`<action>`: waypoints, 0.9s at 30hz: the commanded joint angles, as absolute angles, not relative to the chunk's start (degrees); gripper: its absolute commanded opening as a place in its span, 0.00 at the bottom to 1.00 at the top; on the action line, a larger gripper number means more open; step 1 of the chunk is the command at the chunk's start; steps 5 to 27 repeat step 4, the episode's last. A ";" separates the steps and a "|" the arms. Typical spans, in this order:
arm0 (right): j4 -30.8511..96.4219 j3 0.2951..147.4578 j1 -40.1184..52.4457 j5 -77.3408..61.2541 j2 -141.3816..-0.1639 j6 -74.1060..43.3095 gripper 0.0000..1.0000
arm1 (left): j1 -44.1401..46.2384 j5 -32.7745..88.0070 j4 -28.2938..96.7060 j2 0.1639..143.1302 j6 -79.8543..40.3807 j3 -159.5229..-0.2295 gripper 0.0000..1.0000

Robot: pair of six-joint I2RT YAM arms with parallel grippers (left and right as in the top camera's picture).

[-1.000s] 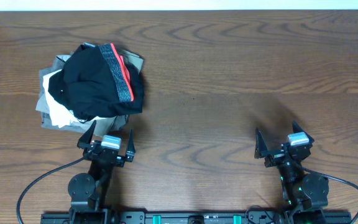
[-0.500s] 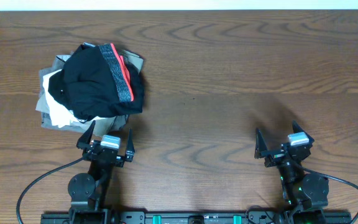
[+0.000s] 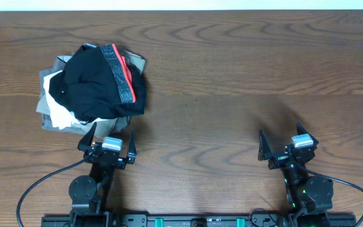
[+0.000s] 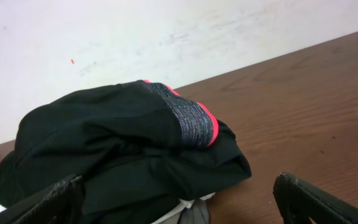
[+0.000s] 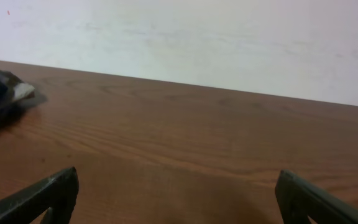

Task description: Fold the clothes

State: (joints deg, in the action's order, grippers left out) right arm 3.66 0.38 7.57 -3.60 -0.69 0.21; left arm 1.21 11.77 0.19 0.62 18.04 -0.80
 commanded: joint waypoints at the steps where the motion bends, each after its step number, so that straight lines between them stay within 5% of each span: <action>1: 3.95 0.32 7.42 -3.42 -0.49 -0.80 0.99 | 1.37 12.36 2.79 0.30 18.39 -0.23 0.98; 27: 3.95 0.32 7.42 -3.42 -0.49 -0.80 0.99 | 1.37 12.36 2.81 0.30 18.39 -0.23 0.98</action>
